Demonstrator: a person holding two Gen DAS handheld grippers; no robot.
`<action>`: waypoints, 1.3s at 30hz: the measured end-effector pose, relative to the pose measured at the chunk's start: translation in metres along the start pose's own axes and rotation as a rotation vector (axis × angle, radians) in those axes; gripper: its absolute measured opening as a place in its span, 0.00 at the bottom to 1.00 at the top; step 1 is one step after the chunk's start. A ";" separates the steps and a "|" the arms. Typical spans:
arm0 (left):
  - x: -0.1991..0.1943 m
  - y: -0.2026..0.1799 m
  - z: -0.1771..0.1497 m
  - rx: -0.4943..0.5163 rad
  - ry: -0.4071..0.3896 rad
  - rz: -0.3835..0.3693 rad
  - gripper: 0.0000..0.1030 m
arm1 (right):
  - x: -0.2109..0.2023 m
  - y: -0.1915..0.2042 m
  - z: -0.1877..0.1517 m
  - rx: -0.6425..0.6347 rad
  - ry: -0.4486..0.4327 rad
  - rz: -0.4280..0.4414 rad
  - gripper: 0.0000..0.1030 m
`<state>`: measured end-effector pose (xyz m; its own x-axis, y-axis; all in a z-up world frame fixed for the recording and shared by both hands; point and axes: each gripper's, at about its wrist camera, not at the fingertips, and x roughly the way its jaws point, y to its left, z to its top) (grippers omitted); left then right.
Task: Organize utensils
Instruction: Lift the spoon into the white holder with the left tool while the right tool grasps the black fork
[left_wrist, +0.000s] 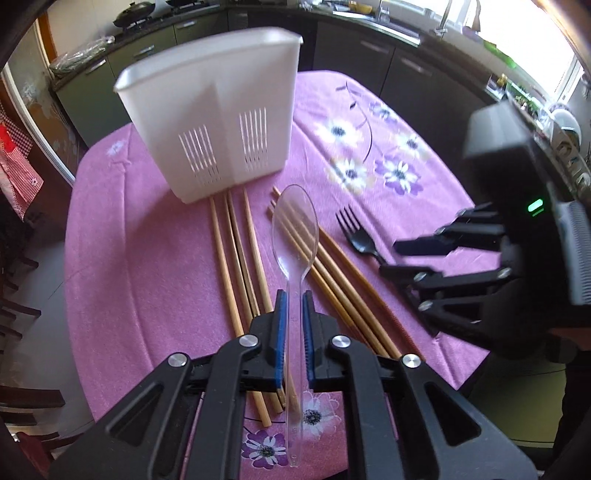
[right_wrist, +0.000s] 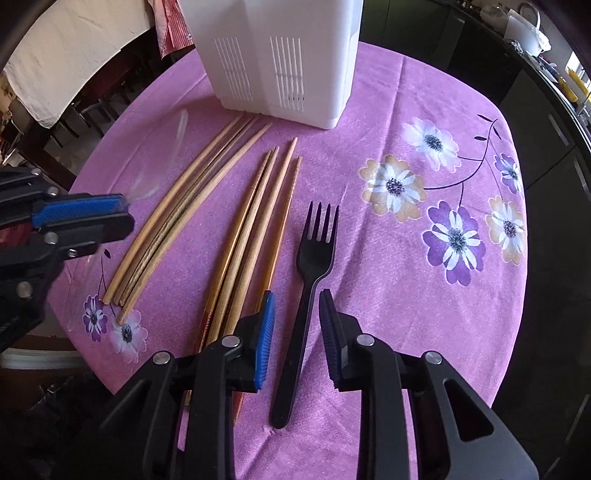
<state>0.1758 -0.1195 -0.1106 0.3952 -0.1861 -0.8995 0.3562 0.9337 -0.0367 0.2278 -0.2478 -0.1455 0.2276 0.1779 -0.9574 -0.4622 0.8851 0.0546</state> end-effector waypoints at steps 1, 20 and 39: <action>-0.005 0.008 0.002 -0.008 -0.023 -0.008 0.08 | 0.004 0.001 0.001 -0.002 0.011 -0.013 0.23; -0.141 0.063 0.099 -0.099 -0.633 0.039 0.08 | 0.026 0.000 0.009 -0.018 0.010 -0.040 0.10; -0.046 0.099 0.151 -0.129 -0.717 0.102 0.08 | 0.020 -0.002 0.000 0.001 -0.064 -0.020 0.09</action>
<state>0.3204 -0.0647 -0.0075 0.8936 -0.2095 -0.3971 0.2032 0.9774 -0.0582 0.2340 -0.2461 -0.1649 0.2908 0.1874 -0.9382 -0.4561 0.8892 0.0363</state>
